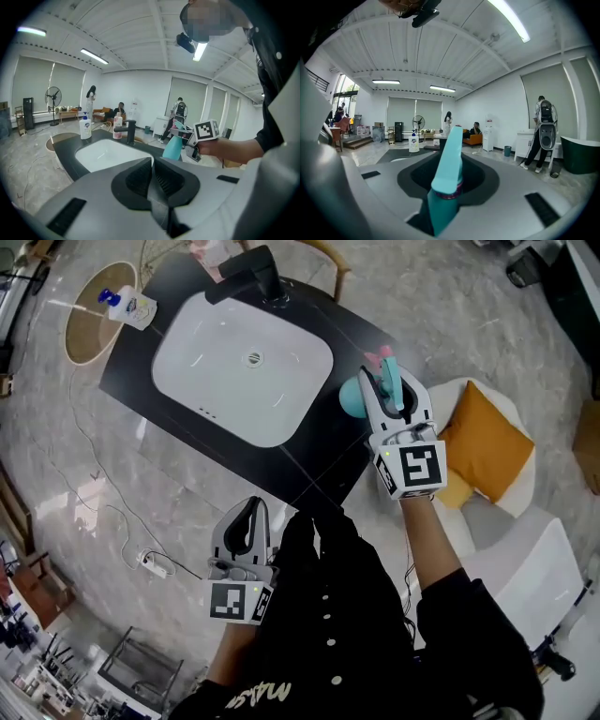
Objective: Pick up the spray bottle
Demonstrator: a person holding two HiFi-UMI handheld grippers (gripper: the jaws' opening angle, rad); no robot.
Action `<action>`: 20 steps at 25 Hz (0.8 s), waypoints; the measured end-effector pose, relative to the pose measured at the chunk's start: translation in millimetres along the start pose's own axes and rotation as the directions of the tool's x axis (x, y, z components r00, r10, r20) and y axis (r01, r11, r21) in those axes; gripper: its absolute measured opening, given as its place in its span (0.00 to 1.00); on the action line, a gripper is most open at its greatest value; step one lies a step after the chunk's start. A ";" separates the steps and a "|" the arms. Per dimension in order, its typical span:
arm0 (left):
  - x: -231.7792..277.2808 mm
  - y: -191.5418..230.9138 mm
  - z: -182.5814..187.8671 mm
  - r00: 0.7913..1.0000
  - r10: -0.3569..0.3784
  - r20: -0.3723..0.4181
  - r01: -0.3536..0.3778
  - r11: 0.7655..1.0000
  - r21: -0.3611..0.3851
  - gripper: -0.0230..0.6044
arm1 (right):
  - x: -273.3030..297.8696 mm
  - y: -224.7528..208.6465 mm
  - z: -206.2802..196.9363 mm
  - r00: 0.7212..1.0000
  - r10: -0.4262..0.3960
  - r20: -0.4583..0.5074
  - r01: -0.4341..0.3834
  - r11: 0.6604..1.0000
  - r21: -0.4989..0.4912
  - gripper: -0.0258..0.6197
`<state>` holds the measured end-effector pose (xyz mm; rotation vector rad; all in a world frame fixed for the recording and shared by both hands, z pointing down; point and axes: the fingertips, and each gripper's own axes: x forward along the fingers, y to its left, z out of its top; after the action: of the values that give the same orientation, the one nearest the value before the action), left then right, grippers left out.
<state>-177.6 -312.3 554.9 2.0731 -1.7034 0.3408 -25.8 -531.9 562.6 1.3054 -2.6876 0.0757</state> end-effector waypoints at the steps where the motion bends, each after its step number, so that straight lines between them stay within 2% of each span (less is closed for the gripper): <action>1: -1.5 -1.3 7.3 1.000 -0.003 0.013 0.003 1.000 0.007 0.08 | -8.4 2.1 9.3 1.000 0.002 0.003 -0.002 1.000 -0.006 0.21; 9: -11.5 -10.7 69.4 0.991 -0.037 0.129 0.030 0.998 0.058 0.08 | -75.9 23.0 69.5 1.000 0.019 0.021 -0.018 0.999 -0.036 0.21; 20: -17.6 -21.9 129.2 0.960 -0.109 0.257 0.084 0.991 0.107 0.08 | -153.2 28.6 128.7 0.995 -0.063 0.075 0.066 0.997 -0.043 0.21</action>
<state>-170.7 -355.2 430.0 2.3494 -1.7535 0.1221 30.2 -409.6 411.9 1.4071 -2.6875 -0.0416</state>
